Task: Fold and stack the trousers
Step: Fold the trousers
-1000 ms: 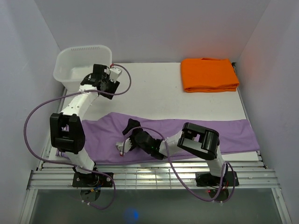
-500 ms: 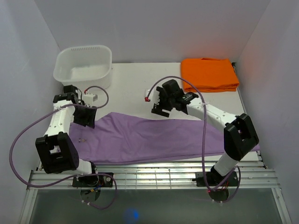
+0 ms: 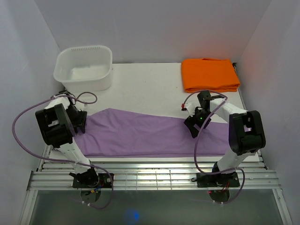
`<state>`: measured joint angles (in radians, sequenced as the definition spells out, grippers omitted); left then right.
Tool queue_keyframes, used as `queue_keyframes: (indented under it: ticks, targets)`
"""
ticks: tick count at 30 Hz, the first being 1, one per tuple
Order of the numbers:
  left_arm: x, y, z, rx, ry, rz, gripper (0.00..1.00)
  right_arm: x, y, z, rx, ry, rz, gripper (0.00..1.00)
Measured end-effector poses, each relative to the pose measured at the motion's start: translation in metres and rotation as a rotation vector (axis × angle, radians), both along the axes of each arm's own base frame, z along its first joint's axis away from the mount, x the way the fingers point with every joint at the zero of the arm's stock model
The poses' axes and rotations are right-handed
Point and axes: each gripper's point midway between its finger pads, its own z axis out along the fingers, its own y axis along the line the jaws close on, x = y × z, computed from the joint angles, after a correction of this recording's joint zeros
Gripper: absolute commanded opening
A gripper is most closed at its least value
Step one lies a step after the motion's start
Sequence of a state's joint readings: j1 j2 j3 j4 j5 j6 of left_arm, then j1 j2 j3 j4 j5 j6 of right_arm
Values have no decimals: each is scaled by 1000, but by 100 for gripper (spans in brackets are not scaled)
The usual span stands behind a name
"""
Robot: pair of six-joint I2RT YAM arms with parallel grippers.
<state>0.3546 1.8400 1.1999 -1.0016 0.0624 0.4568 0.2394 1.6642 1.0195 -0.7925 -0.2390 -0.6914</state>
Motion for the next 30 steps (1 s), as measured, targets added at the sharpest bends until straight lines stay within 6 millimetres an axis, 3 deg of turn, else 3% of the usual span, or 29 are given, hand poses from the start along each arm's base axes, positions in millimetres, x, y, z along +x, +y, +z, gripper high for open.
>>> queue_keyframes:
  ticks: [3, 8, 13, 17, 20, 23, 27, 30]
  targets:
    - [36, 33, 0, 29, -80, 83, 57, 7, -6, -2, -3, 12, -52, 93]
    - [71, 53, 5, 51, -159, 120, 58, 37, 11, 1, 24, 15, -98, 93]
    - [92, 42, 26, -26, -275, 66, 61, 51, 8, 8, 26, -40, -129, 93]
    - [88, 18, 67, -102, -390, -19, 63, 49, -10, 42, 49, -125, -182, 93]
    - [76, -3, 103, -135, -488, -78, 63, 53, -50, 77, 74, -232, -308, 93]
    - [60, -22, 119, -166, -533, -114, 64, 54, -113, 98, 53, -316, -495, 95]
    - [44, -37, 113, -216, -515, -125, 64, 38, -192, 93, 3, -312, -737, 100]
    - [36, -43, 106, -244, -487, -118, 64, 17, -238, 76, -28, -258, -885, 95]
